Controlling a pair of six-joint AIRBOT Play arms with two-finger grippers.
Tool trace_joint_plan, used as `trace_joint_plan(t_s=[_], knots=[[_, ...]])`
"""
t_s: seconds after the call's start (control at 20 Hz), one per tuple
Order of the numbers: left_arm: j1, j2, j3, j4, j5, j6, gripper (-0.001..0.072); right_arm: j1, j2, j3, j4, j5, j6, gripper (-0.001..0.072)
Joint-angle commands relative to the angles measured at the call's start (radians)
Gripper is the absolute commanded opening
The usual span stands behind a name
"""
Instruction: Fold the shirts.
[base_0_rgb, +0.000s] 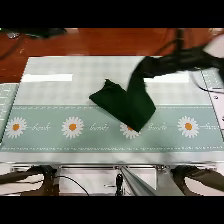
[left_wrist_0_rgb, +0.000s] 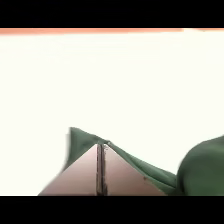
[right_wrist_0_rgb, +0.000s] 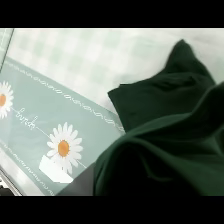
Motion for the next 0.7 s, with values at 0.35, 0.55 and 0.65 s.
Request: trace_joint_plan(t_s=[0.35,0.55,0.65], knots=[[0.053,0.603,-0.618,0.129,0.117,0.042,0.0023,0.14,-0.578,0.395,0.045,-0.061,0.076,0.035],[0.05,0.625,-0.828,0.07,0.208,0.042,0.0024,0.027,-0.554,0.504,0.049,0.051,0.108,0.0625],[0.051,0.625,-0.895,0.07,0.217,0.041,0.0024,-0.088,-0.478,0.533,0.01,0.261,0.105,0.0625]])
